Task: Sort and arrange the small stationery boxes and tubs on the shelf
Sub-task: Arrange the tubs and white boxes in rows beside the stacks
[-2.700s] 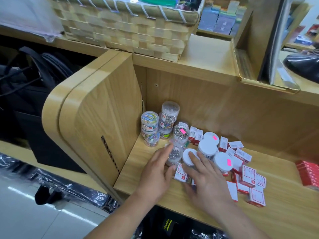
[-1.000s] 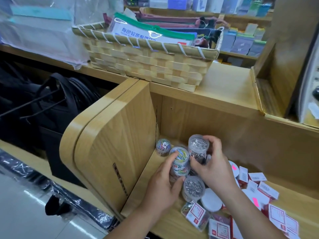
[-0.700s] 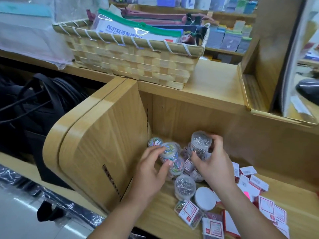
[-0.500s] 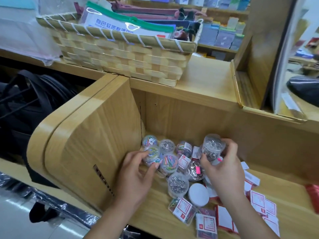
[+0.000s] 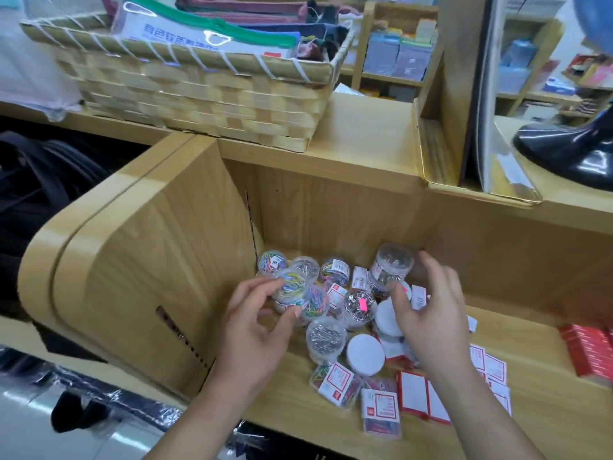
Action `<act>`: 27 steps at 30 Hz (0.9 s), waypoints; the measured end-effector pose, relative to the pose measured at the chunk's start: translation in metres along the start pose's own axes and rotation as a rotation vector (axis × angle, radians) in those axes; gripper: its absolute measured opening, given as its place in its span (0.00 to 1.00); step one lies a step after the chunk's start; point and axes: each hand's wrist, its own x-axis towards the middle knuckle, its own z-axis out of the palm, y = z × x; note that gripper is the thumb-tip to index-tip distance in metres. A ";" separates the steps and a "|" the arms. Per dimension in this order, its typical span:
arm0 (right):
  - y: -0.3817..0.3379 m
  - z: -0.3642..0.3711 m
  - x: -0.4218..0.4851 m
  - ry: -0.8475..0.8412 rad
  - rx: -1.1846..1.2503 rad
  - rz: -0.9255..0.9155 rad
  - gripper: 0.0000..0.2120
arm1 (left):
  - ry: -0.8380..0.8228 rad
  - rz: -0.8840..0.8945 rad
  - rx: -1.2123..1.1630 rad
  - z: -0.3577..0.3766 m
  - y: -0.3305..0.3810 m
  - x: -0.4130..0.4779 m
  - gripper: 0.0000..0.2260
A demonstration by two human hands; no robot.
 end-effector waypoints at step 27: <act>-0.053 0.024 0.000 -0.264 0.429 0.238 0.22 | -0.144 -0.416 0.173 0.041 -0.006 0.020 0.13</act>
